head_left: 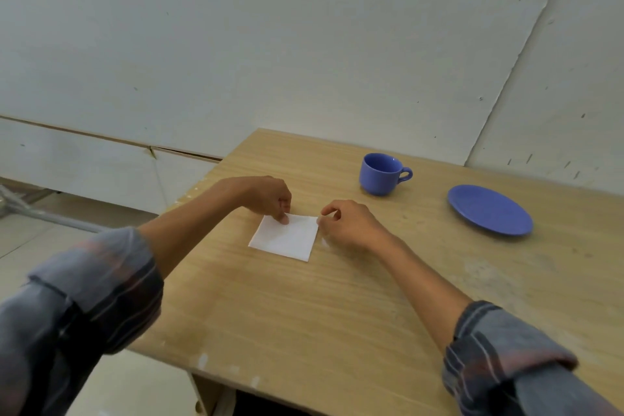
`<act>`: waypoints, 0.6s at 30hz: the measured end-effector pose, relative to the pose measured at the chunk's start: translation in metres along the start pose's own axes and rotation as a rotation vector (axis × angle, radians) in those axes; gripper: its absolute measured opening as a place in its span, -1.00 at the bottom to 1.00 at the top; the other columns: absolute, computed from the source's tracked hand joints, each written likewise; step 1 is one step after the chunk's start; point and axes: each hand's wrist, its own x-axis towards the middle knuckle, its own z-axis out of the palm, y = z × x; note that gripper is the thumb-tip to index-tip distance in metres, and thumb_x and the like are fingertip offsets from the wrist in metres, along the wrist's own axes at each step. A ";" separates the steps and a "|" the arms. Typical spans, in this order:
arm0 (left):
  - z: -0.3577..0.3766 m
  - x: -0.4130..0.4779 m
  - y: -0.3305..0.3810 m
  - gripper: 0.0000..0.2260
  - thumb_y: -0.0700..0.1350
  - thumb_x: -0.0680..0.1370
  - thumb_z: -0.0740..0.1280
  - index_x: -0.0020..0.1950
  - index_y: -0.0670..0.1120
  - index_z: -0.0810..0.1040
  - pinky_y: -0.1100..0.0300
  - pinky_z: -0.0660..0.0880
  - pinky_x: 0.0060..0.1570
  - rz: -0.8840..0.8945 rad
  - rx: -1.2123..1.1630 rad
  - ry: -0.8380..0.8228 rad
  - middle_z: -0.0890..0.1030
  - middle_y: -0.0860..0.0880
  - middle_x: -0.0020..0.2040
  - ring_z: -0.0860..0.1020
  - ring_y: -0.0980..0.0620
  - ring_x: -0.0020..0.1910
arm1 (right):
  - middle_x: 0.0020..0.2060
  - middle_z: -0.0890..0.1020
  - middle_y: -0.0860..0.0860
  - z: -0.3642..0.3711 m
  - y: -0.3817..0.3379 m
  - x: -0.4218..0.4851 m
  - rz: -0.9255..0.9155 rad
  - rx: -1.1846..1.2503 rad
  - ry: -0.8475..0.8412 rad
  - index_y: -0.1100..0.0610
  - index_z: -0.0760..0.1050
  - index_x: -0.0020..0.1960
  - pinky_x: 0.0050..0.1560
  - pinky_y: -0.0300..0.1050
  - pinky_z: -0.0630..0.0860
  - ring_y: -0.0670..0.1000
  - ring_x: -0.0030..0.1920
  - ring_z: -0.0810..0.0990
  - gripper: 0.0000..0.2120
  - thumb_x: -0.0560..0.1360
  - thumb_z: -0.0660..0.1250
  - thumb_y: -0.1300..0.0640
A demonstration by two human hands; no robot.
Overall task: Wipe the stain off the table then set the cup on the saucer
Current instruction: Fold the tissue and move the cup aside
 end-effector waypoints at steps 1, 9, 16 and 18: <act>-0.005 -0.001 0.003 -0.79 0.02 0.52 0.38 0.10 -0.03 0.57 0.16 0.38 -0.02 0.016 0.023 -0.017 0.55 0.04 0.06 0.49 0.03 0.03 | 0.03 0.57 -0.03 -0.002 0.001 0.001 -0.016 0.013 -0.003 -0.05 0.44 0.25 0.14 -0.01 0.52 0.01 0.06 0.57 -0.59 0.43 0.29 -0.11; -0.061 -0.023 0.035 -0.96 -0.03 0.53 0.38 -0.08 0.04 0.55 0.22 0.53 -0.11 0.163 -0.147 -0.112 0.66 0.08 -0.07 0.63 0.03 -0.06 | 0.15 0.56 -0.05 -0.036 0.000 -0.014 -0.196 0.314 -0.142 -0.13 0.40 0.30 0.07 -0.14 0.55 -0.11 0.09 0.57 -0.46 0.37 0.42 -0.17; -0.086 -0.029 0.073 -0.92 -0.07 0.52 0.40 -0.02 -0.03 0.58 0.17 0.57 0.01 0.272 -0.357 0.001 0.69 0.05 -0.09 0.64 0.04 -0.02 | 0.01 0.67 0.07 -0.073 0.006 -0.036 -0.279 0.602 -0.038 0.09 0.53 0.19 -0.14 -0.22 0.61 -0.01 -0.05 0.67 -0.67 0.43 0.42 0.18; -0.081 -0.028 0.080 -0.82 -0.02 0.52 0.40 0.09 -0.02 0.57 0.16 0.58 -0.01 0.289 -0.482 0.077 0.68 0.00 -0.03 0.64 0.02 -0.02 | 0.01 0.65 0.08 -0.082 0.012 -0.041 -0.288 0.693 0.043 0.11 0.53 0.17 -0.07 -0.10 0.62 0.04 -0.03 0.66 -0.68 0.43 0.42 0.22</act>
